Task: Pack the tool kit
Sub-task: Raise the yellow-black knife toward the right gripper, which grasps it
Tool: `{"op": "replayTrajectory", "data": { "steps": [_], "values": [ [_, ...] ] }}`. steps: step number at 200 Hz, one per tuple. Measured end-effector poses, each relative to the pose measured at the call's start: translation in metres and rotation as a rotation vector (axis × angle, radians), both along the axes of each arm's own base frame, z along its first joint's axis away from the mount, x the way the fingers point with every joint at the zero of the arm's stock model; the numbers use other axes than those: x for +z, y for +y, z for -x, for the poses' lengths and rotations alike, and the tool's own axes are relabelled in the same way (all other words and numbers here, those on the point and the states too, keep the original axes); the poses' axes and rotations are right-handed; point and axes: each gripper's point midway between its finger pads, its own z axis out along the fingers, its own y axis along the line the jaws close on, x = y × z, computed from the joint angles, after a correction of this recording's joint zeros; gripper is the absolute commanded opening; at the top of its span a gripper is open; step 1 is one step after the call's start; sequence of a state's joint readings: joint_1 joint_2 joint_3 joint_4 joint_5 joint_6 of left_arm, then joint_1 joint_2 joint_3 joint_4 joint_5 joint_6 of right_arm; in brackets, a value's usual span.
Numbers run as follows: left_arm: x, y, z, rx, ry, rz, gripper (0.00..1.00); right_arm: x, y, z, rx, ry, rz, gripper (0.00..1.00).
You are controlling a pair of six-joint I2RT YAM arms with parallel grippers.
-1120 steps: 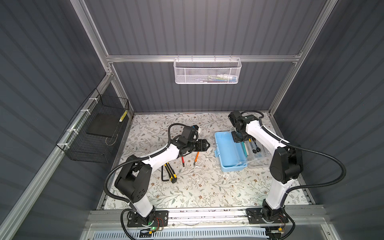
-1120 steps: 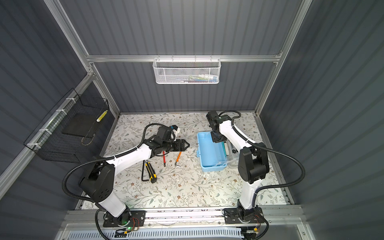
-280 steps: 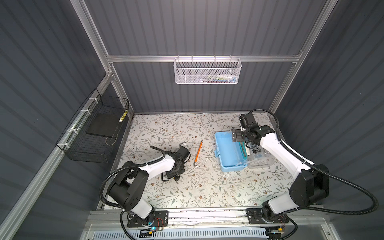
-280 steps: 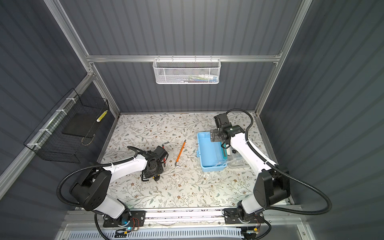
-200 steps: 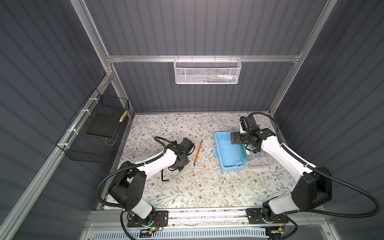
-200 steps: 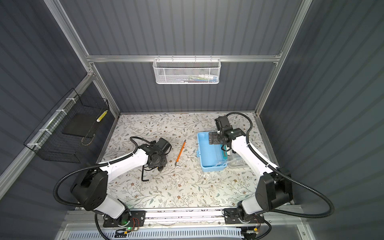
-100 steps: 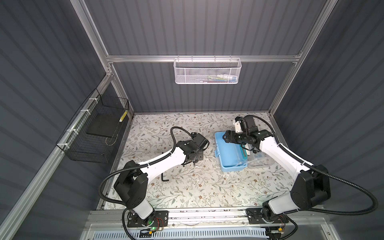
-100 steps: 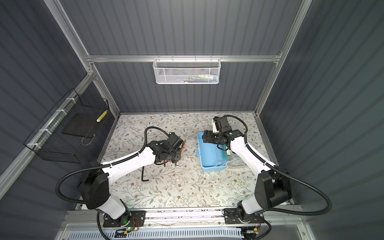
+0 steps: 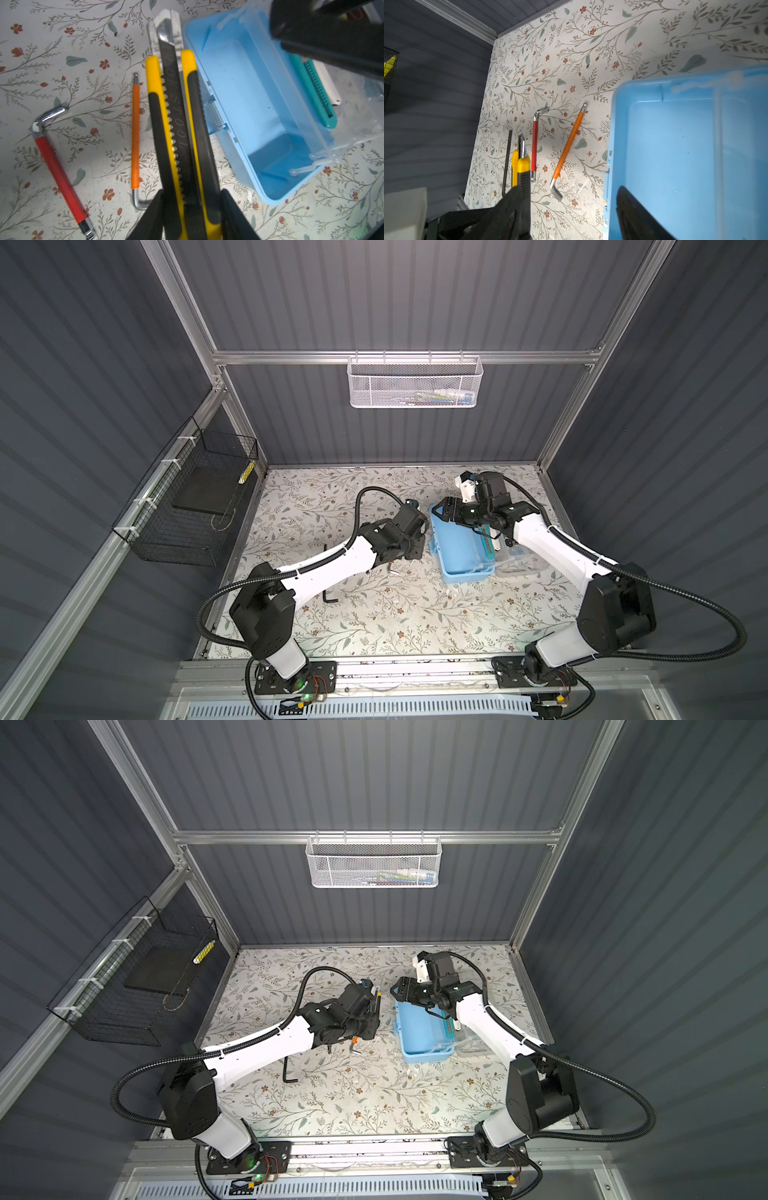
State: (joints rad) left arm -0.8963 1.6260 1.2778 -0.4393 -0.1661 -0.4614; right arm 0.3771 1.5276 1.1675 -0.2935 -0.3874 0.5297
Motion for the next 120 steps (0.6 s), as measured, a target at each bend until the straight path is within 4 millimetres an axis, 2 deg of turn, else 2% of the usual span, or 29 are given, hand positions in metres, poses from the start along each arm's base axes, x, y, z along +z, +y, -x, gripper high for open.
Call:
{"op": "replayTrajectory", "data": {
  "steps": [46, 92, 120],
  "values": [
    [0.006, -0.012, 0.001, -0.050, -0.012, 0.044, 0.43, -0.001, 0.010, 0.004, 0.022, 0.019, -0.060, 0.64],
    [0.004, -0.021, 0.001, -0.077, -0.004, 0.063, 0.43, 0.001, 0.018, 0.007, 0.040, 0.022, -0.104, 0.60],
    [0.004, -0.027, 0.000, -0.093, 0.000, 0.085, 0.43, 0.000, 0.023, 0.008, 0.052, 0.026, -0.120, 0.54]
  ]
}}
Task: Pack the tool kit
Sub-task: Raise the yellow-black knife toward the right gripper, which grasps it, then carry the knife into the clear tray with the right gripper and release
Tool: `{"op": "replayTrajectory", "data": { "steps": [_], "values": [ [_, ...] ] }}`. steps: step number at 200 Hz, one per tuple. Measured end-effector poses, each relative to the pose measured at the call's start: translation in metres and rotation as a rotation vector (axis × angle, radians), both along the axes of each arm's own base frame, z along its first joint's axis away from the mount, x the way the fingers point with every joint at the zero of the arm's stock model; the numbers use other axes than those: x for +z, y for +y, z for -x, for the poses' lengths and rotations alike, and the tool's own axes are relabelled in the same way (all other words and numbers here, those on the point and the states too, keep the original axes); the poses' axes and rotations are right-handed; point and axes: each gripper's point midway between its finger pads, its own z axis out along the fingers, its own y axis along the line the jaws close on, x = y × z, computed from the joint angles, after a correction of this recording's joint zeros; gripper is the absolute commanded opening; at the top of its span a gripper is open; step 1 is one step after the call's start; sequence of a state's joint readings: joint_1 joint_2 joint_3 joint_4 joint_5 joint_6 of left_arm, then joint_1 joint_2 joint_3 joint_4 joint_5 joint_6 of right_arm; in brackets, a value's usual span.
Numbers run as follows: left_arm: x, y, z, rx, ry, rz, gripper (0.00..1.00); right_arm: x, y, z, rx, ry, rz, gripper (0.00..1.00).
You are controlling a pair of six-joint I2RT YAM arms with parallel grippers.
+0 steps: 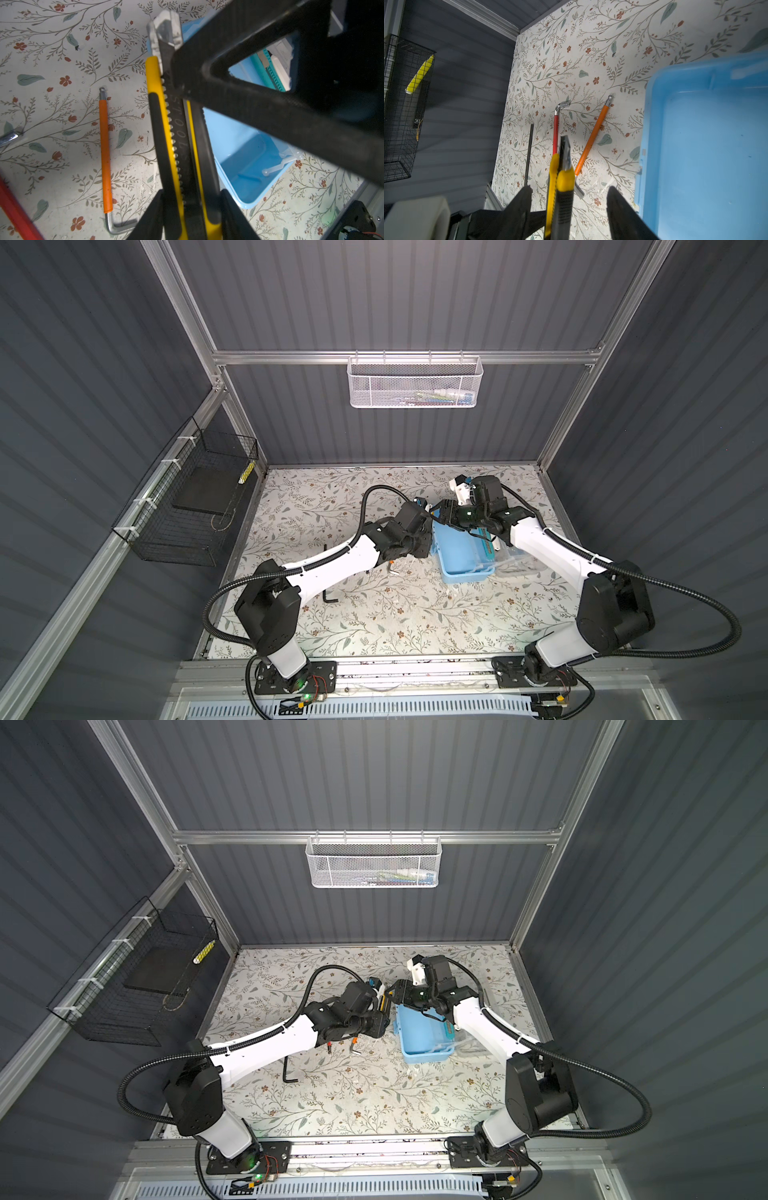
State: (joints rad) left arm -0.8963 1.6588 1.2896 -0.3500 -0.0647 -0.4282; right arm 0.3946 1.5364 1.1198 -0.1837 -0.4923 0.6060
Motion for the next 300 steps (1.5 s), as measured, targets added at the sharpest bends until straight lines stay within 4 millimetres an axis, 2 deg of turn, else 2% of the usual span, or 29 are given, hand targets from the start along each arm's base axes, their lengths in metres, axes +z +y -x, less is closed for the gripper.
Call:
{"op": "replayTrajectory", "data": {
  "steps": [46, 104, 142, 183, 216, 233, 247, 271, 300],
  "values": [
    [0.008, -0.011, 0.002, -0.035, 0.000, 0.055, 0.44, -0.015, 0.006, -0.001, 0.006, 0.043, -0.003, 0.44],
    [0.021, -0.025, 0.001, -0.068, -0.021, 0.128, 0.49, -0.017, 0.006, 0.000, 0.004, 0.058, -0.008, 0.14],
    [0.021, -0.024, 0.001, -0.067, -0.022, 0.128, 0.50, -0.020, 0.004, 0.002, 0.003, 0.071, 0.010, 0.01],
    [0.016, -0.019, -0.001, -0.048, -0.028, 0.108, 0.59, -0.025, 0.001, 0.003, -0.005, 0.082, 0.035, 0.00],
    [0.019, -0.006, -0.001, -0.019, -0.055, 0.087, 0.66, -0.028, -0.007, 0.004, -0.001, 0.078, 0.093, 0.00],
    [0.024, 0.005, -0.003, 0.004, -0.070, 0.087, 0.67, -0.021, -0.016, 0.002, 0.002, 0.057, 0.129, 0.00],
    [0.026, 0.016, -0.003, 0.021, -0.075, 0.090, 0.67, -0.009, -0.031, -0.001, -0.005, 0.027, 0.152, 0.00],
    [0.025, 0.038, -0.011, 0.067, -0.078, 0.088, 0.68, 0.022, -0.071, -0.008, -0.050, -0.043, 0.193, 0.00],
    [0.015, 0.059, -0.020, 0.111, -0.059, 0.072, 0.68, 0.057, -0.115, -0.018, -0.105, -0.138, 0.292, 0.00]
  ]
}}
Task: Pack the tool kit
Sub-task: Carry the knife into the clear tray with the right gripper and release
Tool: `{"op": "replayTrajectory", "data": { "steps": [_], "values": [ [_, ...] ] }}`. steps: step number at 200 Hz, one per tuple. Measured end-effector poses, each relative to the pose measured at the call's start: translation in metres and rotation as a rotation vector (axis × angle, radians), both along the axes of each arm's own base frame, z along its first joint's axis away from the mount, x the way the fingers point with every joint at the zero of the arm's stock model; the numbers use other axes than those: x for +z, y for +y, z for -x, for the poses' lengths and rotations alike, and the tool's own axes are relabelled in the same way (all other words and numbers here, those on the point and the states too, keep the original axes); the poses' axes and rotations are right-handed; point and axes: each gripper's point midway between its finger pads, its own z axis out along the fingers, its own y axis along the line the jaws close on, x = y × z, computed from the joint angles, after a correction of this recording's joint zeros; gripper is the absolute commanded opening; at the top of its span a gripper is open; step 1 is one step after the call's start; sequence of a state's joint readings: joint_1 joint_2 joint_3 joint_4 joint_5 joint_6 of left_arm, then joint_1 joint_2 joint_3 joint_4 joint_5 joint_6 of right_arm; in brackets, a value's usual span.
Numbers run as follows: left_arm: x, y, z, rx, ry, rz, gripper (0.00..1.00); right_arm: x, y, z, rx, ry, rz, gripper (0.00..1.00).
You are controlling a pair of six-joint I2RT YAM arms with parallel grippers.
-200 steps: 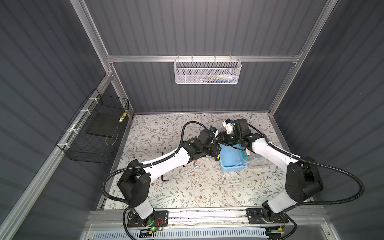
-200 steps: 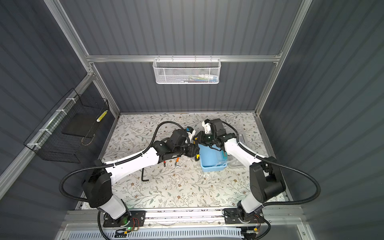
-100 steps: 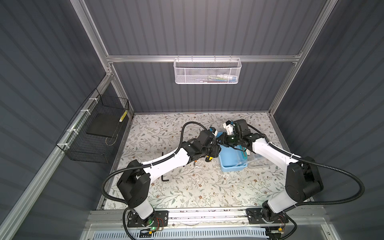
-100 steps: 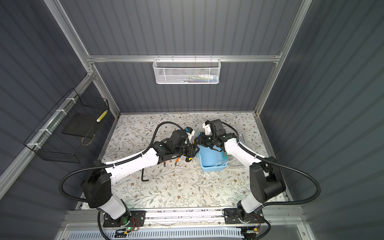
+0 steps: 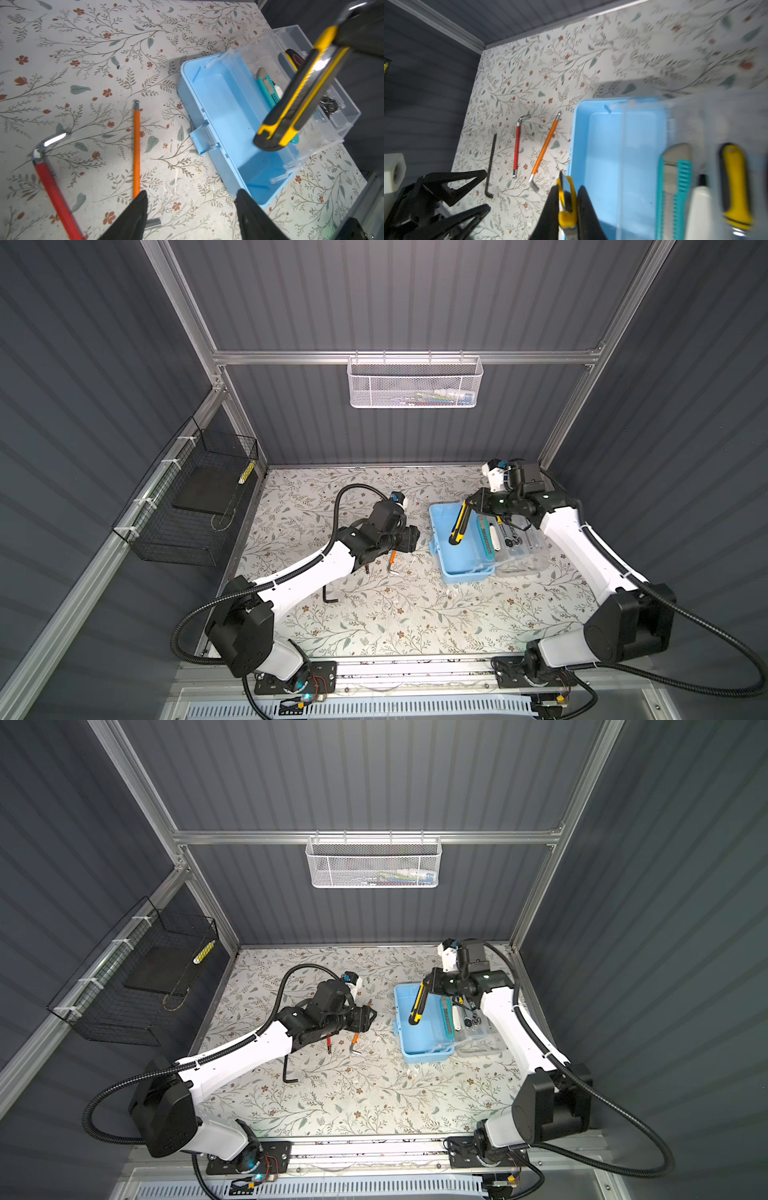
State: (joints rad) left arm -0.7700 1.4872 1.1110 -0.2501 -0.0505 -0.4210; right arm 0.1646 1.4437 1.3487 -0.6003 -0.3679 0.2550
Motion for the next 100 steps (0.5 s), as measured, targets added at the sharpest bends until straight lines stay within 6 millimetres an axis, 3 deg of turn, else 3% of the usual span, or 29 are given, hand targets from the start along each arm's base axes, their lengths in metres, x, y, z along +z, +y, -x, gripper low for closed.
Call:
{"op": "replayTrajectory", "data": {
  "steps": [40, 100],
  "values": [
    [-0.008, 0.006, 0.000, -0.007, 0.023, -0.010, 0.68, 0.004, -0.029, -0.004, 0.005, -0.001, 0.179, 0.00],
    [-0.025, 0.006, 0.008, -0.034, 0.059, -0.024, 0.68, -0.035, -0.039, -0.005, 0.066, 0.131, 0.313, 0.00]
  ]
}}
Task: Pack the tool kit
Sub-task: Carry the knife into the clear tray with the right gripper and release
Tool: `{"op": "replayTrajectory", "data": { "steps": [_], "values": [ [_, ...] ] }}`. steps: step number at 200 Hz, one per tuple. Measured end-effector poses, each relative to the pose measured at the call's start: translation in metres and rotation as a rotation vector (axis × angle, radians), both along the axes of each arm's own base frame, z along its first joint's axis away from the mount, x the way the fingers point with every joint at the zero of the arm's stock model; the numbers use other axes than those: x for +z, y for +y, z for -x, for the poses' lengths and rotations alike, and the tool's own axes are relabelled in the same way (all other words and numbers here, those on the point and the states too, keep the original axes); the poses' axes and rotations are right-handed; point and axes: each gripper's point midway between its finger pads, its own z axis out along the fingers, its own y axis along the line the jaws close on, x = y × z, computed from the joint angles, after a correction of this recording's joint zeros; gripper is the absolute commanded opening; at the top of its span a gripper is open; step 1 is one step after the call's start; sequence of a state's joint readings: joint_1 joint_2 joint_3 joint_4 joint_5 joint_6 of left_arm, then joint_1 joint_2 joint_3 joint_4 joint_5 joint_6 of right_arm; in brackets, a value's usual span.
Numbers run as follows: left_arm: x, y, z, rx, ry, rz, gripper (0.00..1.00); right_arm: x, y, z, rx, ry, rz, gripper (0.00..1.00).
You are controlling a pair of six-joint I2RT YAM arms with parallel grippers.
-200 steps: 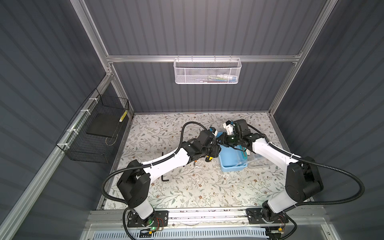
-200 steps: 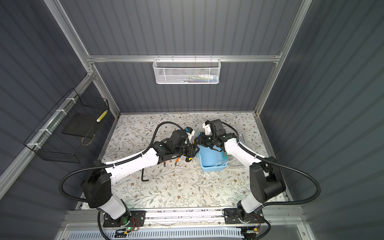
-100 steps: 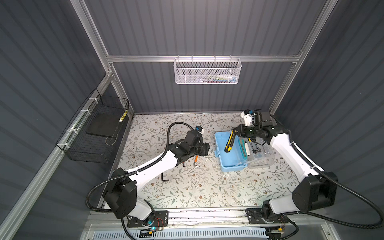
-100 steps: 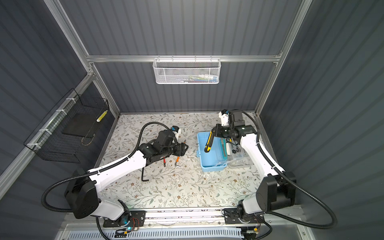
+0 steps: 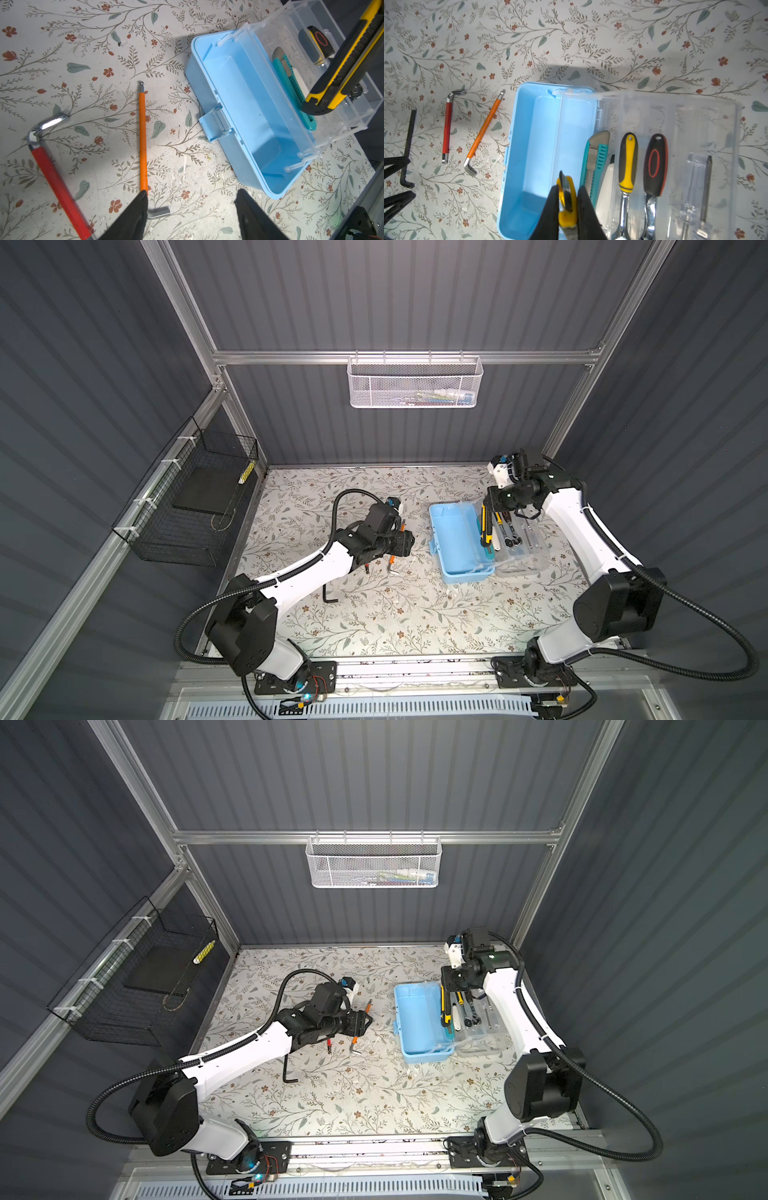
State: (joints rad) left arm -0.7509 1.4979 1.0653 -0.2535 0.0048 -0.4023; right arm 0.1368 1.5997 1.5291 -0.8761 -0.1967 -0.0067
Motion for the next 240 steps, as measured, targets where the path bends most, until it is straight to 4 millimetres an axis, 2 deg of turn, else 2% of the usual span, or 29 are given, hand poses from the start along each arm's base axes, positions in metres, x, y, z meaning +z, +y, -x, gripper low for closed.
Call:
{"op": "replayTrajectory", "data": {
  "steps": [28, 65, 91, 134, 145, 172, 204, 240],
  "values": [
    [-0.003, 0.001, 0.000, 0.000, 0.008, -0.001, 0.68, -0.017, 0.003, 0.000, 0.015, 0.055, -0.003, 0.00],
    [-0.005, 0.001, 0.001, -0.005, 0.016, 0.000, 0.68, -0.025, 0.013, -0.002, 0.041, 0.083, -0.053, 0.00],
    [-0.009, 0.001, 0.000, -0.004, 0.025, -0.004, 0.68, -0.033, 0.022, -0.003, 0.063, 0.111, -0.090, 0.04],
    [-0.013, 0.002, 0.001, -0.004, 0.035, -0.010, 0.68, -0.055, 0.025, -0.007, 0.063, 0.168, -0.092, 0.21],
    [-0.014, 0.002, 0.001, -0.004, 0.036, -0.012, 0.68, -0.057, 0.023, -0.008, 0.058, 0.170, -0.081, 0.29],
    [-0.018, 0.002, 0.001, -0.004, 0.044, -0.018, 0.68, -0.057, 0.020, -0.012, 0.039, 0.159, -0.069, 0.40],
    [-0.021, 0.002, 0.001, -0.004, 0.049, -0.022, 0.68, -0.058, 0.017, -0.013, 0.012, 0.158, -0.056, 0.44],
    [-0.021, 0.002, 0.000, -0.003, 0.050, -0.023, 0.68, -0.055, 0.012, -0.014, -0.023, 0.151, -0.047, 0.56]
  ]
}}
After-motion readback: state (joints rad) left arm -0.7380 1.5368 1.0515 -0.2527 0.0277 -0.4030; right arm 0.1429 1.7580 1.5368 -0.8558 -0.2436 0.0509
